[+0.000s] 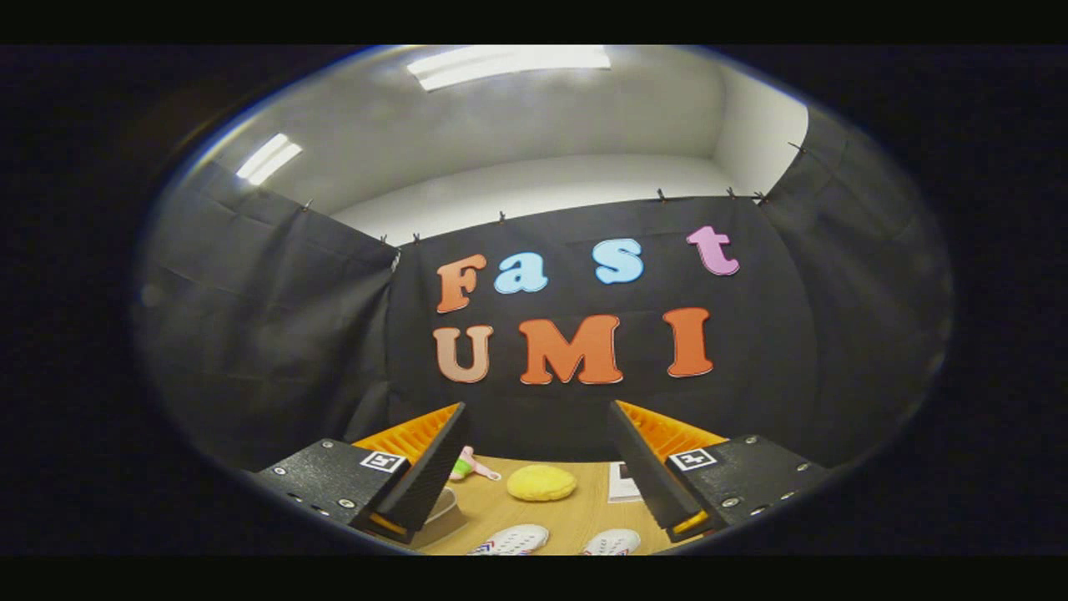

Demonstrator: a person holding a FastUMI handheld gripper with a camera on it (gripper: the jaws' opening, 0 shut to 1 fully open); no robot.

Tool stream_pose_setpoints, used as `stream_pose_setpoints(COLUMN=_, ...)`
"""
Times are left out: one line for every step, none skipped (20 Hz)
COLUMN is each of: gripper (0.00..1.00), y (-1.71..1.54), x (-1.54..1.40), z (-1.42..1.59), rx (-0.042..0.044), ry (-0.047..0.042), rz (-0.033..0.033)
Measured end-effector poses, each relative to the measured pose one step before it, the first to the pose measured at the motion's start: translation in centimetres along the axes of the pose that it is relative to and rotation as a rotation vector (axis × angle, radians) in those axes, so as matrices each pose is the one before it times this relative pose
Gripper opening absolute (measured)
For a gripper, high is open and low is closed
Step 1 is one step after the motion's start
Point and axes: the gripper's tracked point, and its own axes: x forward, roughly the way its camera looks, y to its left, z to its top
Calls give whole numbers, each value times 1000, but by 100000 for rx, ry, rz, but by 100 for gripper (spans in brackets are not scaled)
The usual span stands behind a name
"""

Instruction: Open the storage box then place both shoes into the box .Put the left shoe in first, then the right shoe, with the right side of both shoes facing outward in a uniform manner.

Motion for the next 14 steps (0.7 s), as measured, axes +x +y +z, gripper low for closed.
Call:
stream_pose_setpoints(gripper=99, y=394, x=208, z=-725, rx=251, ry=1926, rz=1414)
stream_pose_setpoints(gripper=99, y=456, x=83, z=-1059, rx=463, ry=1858, rz=1500)
stream_pose_setpoints(gripper=99, y=389, x=190, z=-790, rx=845, ry=1971, rz=1238)
stream_pose_setpoints(gripper=98, y=396, x=224, z=-905, rx=1261, ry=2267, rz=1292)
stream_pose_setpoints(gripper=98, y=347, x=246, z=-945, rx=1782, ry=2774, rz=1357)
stream_pose_setpoints(gripper=99, y=360, x=304, z=-1134, rx=2399, ry=3390, rz=1450)
stream_pose_setpoints(gripper=99, y=462, x=434, z=-1171, rx=3282, ry=3877, rz=1753)
stream_pose_setpoints(gripper=99, y=577, x=526, z=-1383, rx=4193, ry=4253, rz=1998)
stream_pose_setpoints(gripper=98, y=459, x=593, z=-1467, rx=5051, ry=4805, rz=1624)
stream_pose_setpoints(gripper=98, y=282, x=653, z=-1587, rx=5382, ry=4605, rz=1007)
stream_pose_setpoints(gripper=98, y=328, x=666, z=-1829, rx=4676, ry=5463, rz=1643)
stream_pose_setpoints(gripper=97, y=815, x=922, z=-1843, rx=4085, ry=6079, rz=2951)
stream_pose_setpoints(gripper=98, y=626, x=745, z=-1664, rx=3960, ry=5608, rz=2980)
stream_pose_setpoints(gripper=98, y=362, x=764, z=-1686, rx=3914, ry=5218, rz=2492)
